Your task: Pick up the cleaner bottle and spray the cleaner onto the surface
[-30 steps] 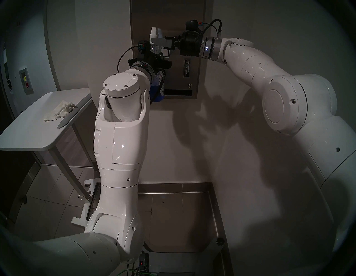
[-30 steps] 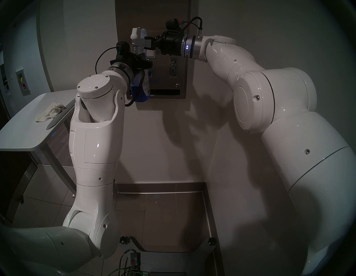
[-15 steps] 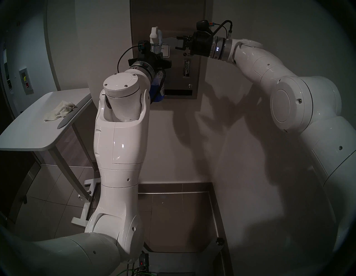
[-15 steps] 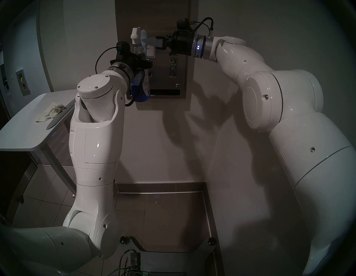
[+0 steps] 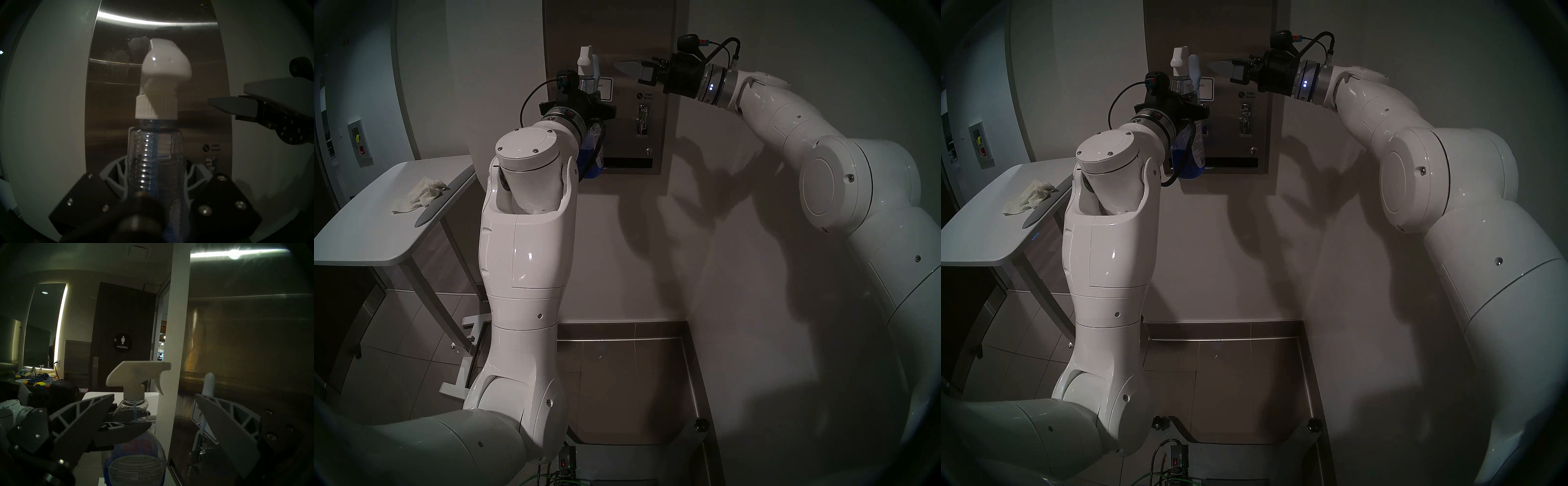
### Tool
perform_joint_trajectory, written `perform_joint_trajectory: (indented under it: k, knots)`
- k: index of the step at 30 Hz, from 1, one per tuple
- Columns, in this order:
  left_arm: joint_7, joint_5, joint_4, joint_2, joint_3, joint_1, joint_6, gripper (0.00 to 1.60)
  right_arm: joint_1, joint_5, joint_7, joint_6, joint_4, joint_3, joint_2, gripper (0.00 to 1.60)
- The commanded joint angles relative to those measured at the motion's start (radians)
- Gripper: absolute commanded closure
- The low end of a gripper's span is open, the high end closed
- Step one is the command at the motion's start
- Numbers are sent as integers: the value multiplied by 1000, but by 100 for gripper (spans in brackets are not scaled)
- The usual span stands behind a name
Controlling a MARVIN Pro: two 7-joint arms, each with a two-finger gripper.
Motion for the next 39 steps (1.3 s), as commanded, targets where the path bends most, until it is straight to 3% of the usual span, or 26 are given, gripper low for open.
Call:
perform_joint_trajectory:
  k: [1, 9, 24, 30, 39]
  knots:
    - [4, -5, -46, -6, -3, -69, -59, 160, -6, 41, -11, -98, -36, 43, -29, 0]
    - [6, -8, -44, -6, -4, -68, -73, 160, -51, 66, -42, -199, -31, 83, -35, 0]
    - [8, -10, -44, -5, -2, -65, -71, 160, -91, 58, -110, -366, -45, 98, -24, 0]
    - [9, -12, -44, -4, -2, -62, -64, 160, -120, 54, -73, -427, -54, 98, -14, 0]
    - [10, -13, -43, -4, 0, -56, -54, 160, -194, 47, 4, -443, -28, 89, -20, 0]
